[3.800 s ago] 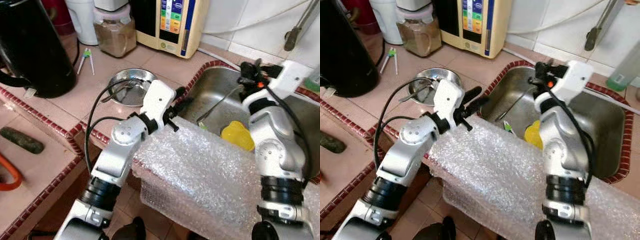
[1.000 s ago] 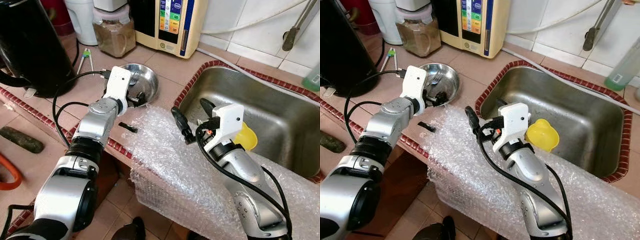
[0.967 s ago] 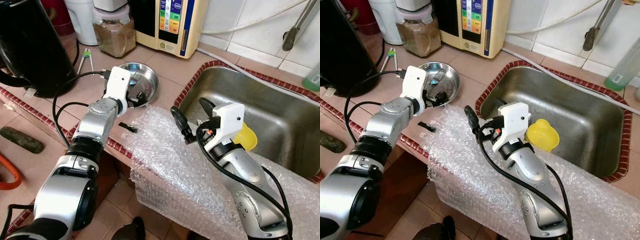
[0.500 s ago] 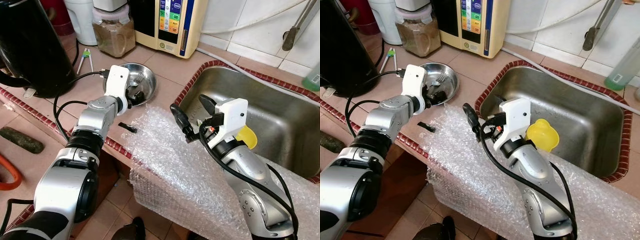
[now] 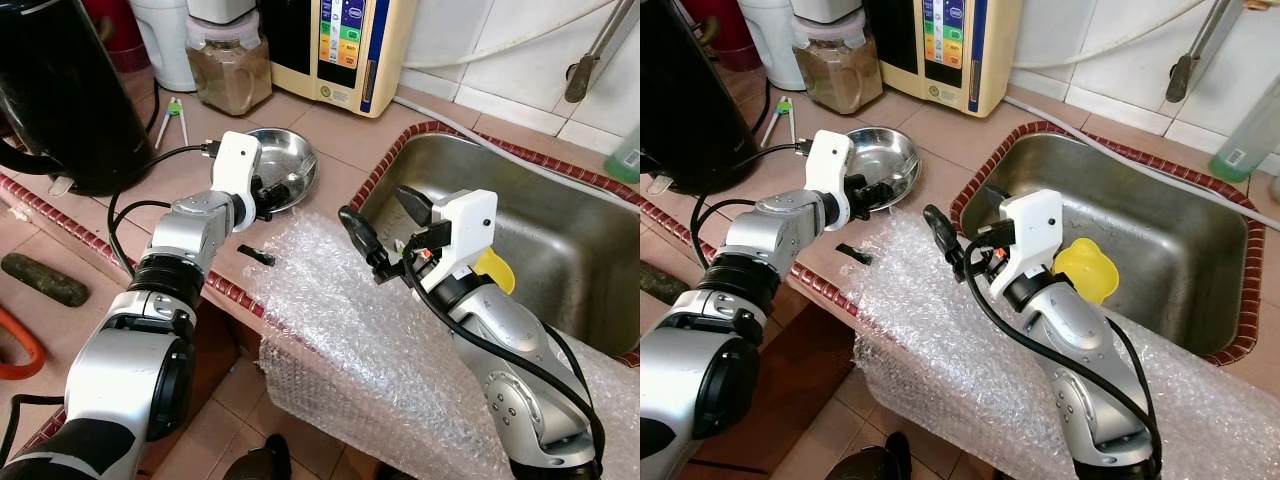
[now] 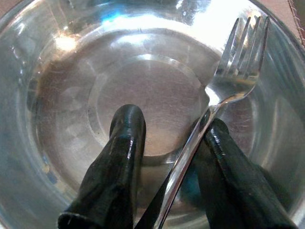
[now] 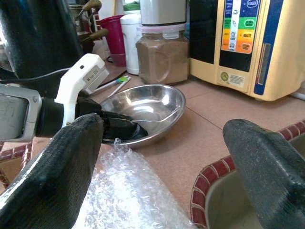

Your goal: Kitchen organization

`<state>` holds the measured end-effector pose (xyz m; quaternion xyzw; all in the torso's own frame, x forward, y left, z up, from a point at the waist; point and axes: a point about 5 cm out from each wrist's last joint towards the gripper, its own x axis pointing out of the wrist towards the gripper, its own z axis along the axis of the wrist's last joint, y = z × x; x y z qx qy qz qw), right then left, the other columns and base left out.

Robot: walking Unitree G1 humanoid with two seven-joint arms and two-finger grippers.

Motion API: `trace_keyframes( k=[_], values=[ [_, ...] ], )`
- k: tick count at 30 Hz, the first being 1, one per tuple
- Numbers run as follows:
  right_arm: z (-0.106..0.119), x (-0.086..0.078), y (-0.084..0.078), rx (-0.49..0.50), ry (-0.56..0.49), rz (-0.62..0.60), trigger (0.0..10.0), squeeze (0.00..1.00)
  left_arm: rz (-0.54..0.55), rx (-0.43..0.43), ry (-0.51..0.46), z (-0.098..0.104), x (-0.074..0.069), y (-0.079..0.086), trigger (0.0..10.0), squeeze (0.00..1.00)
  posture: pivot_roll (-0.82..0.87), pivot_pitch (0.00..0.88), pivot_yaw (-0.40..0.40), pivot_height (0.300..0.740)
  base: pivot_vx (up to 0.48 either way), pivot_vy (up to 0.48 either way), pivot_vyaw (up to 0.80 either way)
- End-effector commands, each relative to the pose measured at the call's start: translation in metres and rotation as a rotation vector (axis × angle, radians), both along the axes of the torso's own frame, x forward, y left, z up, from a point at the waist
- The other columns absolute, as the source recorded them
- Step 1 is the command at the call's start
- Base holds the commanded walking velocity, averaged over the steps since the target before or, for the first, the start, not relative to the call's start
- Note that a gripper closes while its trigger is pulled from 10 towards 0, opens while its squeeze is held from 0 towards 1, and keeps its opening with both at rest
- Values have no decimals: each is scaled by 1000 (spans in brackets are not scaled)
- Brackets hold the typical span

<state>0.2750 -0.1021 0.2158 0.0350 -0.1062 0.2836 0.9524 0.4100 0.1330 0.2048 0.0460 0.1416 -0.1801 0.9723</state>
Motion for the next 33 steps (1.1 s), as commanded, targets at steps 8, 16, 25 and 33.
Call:
trace_keyframes(
  k=[8,16,25,33],
  values=[
    [1,1,-3,7,5,-10,10000,0,18,20,-81,4,-2,-3,0,0,9,163,9,740,0,0,0],
    [0,5,-4,20,12,-32,10000,0,-39,22,-213,2,-12,-20,0,0,11,163,3,740,0,0,0],
    [8,14,-15,100,1,-115,10000,0,-154,45,-431,1,-35,-50,0,0,12,161,-7,740,0,0,0],
    [18,23,-27,346,51,-170,10000,0,-323,15,-551,1,-60,-79,0,0,12,160,-11,740,0,0,0]
  ],
)
